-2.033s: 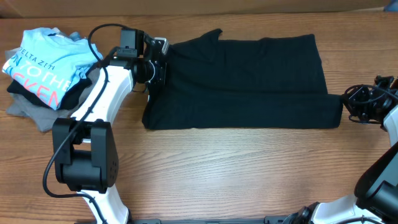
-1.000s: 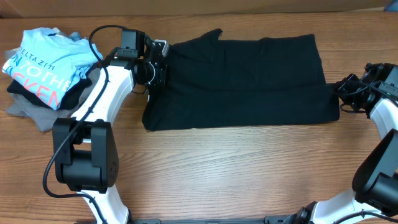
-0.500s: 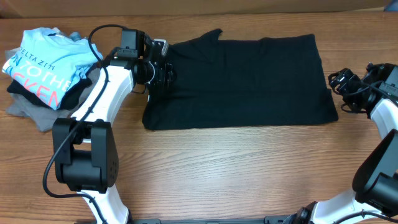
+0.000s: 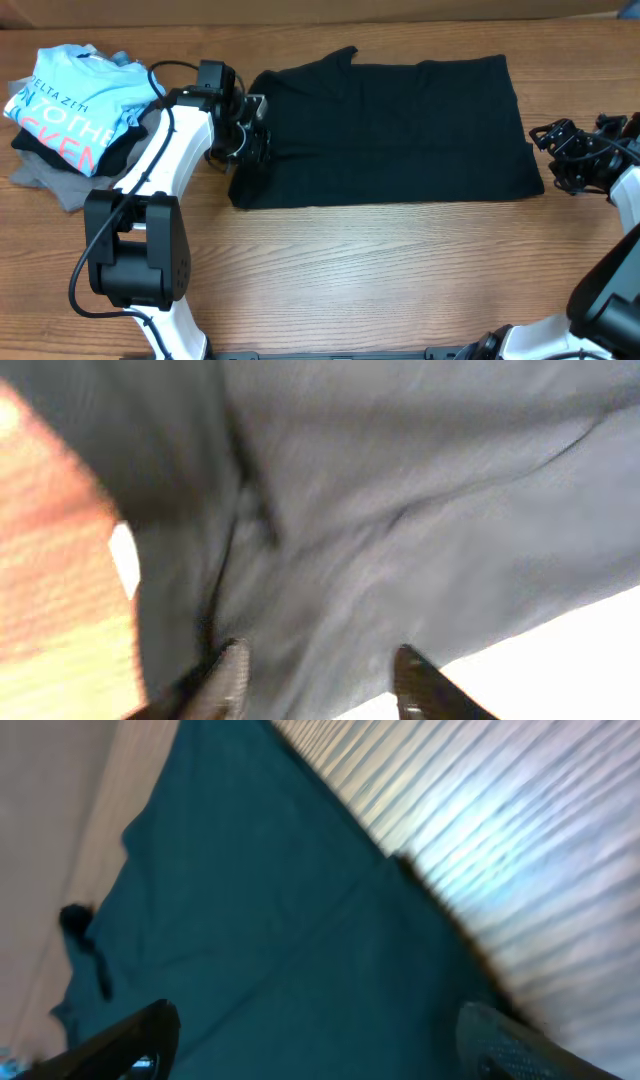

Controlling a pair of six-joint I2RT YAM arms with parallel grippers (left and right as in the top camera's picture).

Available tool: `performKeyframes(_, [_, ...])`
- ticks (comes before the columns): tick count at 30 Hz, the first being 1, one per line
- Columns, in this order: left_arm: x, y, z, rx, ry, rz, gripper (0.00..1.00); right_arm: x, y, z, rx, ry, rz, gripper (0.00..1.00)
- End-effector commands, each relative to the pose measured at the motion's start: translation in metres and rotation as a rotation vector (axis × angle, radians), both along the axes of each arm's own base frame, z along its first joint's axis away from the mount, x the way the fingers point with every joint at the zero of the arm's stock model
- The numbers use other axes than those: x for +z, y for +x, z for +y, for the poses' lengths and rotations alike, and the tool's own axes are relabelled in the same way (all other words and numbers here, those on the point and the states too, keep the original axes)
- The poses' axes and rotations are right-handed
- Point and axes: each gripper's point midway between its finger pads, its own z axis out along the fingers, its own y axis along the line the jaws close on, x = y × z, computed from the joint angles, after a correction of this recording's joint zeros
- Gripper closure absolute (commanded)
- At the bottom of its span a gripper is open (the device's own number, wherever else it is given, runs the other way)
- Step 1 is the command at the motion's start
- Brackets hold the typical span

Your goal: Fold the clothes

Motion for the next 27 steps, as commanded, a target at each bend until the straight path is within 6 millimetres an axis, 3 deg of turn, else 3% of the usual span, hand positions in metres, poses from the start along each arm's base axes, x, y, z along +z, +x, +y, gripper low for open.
performKeyframes(1, [0.002,0.0,0.026,0.021,0.139,-0.01,0.62,0.019,0.0,0.011,0.025,0.021,-0.022,0.12])
performKeyframes(3, [-0.002,-0.005,0.027,0.02,0.144,0.007,0.67,0.014,-0.009,0.017,0.025,0.049,0.022,0.18])
performKeyframes(5, [-0.004,-0.012,0.027,0.019,0.143,0.035,0.65,0.009,-0.016,0.02,0.002,0.077,0.069,0.18])
performKeyframes(7, [-0.007,-0.02,0.028,0.039,0.145,0.072,0.41,0.003,-0.027,0.019,-0.018,0.083,0.123,0.18])
performKeyframes(8, [-0.008,-0.024,0.029,0.048,0.147,0.09,0.32,-0.002,-0.032,0.017,-0.03,0.073,0.156,0.14])
performKeyframes(9, [-0.008,-0.029,0.029,0.047,0.15,0.11,0.32,-0.008,-0.038,0.013,-0.047,0.051,0.197,0.12])
performKeyframes(12, [-0.008,-0.04,0.035,0.055,0.155,0.157,0.31,-0.022,-0.048,0.004,-0.074,0.005,0.264,0.12])
performKeyframes(16, [-0.007,-0.05,0.049,0.093,0.147,0.214,0.34,-0.039,-0.059,0.014,-0.063,0.041,0.318,0.22])
performKeyframes(21, [-0.003,-0.068,0.064,0.158,0.093,0.305,0.35,-0.063,-0.068,0.021,-0.056,0.074,0.376,0.26])
performKeyframes(24, [-0.006,-0.076,0.067,0.173,0.081,0.34,0.39,-0.068,-0.068,0.021,-0.077,0.085,0.382,0.28])
performKeyframes(27, [-0.013,-0.076,0.057,0.168,0.025,0.333,0.48,-0.067,-0.065,0.02,-0.08,0.08,0.371,0.29])
